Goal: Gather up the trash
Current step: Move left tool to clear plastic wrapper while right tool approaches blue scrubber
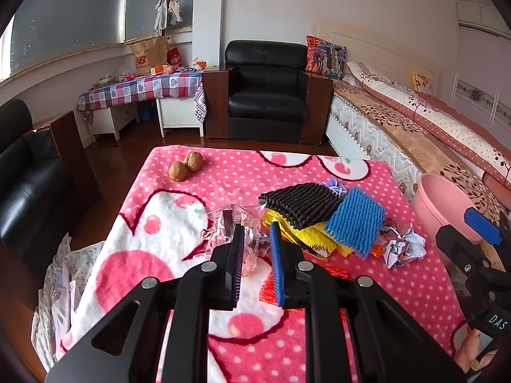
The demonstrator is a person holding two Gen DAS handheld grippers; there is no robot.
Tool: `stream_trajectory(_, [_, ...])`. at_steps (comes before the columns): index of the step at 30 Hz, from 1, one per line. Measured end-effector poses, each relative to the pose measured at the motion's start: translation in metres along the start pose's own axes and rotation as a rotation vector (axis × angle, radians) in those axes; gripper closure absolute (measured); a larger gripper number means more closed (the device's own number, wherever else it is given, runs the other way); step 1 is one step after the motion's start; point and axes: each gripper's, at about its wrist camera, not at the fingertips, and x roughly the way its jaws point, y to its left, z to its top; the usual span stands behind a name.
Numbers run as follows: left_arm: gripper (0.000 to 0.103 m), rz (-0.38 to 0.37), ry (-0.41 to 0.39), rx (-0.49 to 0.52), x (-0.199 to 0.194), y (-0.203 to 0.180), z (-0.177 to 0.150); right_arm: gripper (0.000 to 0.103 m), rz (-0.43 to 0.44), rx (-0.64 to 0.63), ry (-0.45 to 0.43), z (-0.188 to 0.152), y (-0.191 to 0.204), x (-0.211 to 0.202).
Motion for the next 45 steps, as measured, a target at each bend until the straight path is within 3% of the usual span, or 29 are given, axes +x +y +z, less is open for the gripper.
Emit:
stream_trajectory(38, [0.087, -0.022, 0.016, -0.001, -0.001, 0.000, 0.001, 0.013, -0.011, 0.005, -0.010, 0.001, -0.001, -0.003])
stream_trajectory(45, [0.087, -0.035, 0.012, -0.029, 0.003, 0.015, -0.001, 0.013, -0.056, 0.033, 0.009, 0.001, -0.007, 0.002])
